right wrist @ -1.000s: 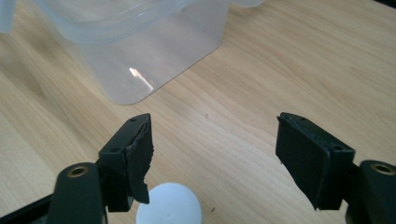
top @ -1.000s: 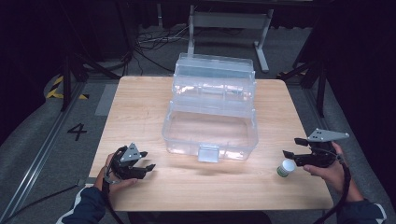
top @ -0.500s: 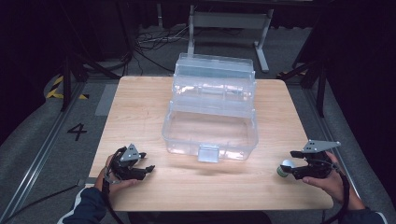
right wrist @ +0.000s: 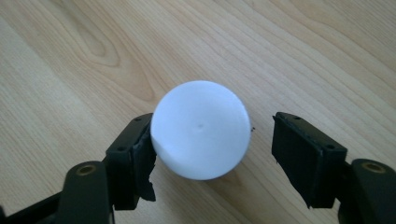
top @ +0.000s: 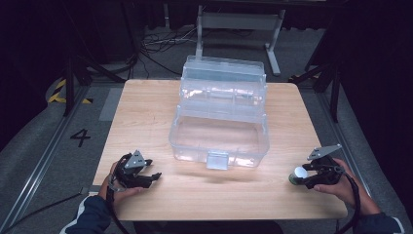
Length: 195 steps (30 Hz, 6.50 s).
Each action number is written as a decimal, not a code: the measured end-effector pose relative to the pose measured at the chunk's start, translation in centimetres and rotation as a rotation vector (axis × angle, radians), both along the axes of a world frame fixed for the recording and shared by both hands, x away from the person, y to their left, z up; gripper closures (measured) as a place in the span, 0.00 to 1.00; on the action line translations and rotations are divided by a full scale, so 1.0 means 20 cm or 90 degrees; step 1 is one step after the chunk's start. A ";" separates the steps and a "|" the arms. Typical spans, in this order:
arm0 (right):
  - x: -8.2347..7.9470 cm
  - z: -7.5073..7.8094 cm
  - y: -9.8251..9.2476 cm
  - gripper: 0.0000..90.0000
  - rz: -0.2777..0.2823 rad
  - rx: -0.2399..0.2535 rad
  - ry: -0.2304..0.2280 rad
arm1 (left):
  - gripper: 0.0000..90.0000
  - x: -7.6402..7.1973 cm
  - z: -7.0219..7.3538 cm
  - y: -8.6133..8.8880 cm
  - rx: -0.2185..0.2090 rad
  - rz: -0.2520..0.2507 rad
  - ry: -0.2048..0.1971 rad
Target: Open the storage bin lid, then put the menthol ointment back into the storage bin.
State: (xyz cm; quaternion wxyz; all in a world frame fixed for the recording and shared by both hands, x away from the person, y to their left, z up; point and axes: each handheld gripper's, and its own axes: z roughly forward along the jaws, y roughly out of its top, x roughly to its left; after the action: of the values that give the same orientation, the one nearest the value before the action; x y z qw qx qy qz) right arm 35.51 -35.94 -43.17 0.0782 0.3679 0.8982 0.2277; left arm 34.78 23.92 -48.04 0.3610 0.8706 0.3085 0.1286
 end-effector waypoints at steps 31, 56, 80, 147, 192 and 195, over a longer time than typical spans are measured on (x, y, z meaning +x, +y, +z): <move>0.10 0.06 0.18 0.56 0.095 -0.131 0.097 | 0.41 0.01 0.00 0.00 -0.006 -0.003 0.005; 0.15 0.37 0.24 0.57 0.138 -0.124 0.020 | 0.42 0.01 0.00 0.01 -0.009 -0.004 0.004; 0.27 0.66 0.41 0.57 0.195 -0.109 -0.052 | 0.41 0.01 0.00 0.01 -0.009 -0.002 0.004; 0.52 0.50 0.98 0.57 0.344 -0.149 -0.011 | 0.41 0.01 0.00 0.01 -0.009 0.000 0.005; 0.60 0.17 0.95 0.56 0.337 -0.217 0.062 | 0.41 0.01 0.00 0.01 -0.010 -0.001 0.005; 0.60 0.16 0.95 0.56 0.338 -0.219 0.070 | 0.41 0.01 -0.01 0.01 -0.010 -0.001 0.005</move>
State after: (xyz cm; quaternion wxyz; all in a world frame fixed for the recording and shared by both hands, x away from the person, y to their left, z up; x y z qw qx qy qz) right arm 47.43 -16.99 -39.95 0.0287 0.1139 0.9910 0.0649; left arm 34.98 24.09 -48.14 0.3670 0.8683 0.3102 0.1227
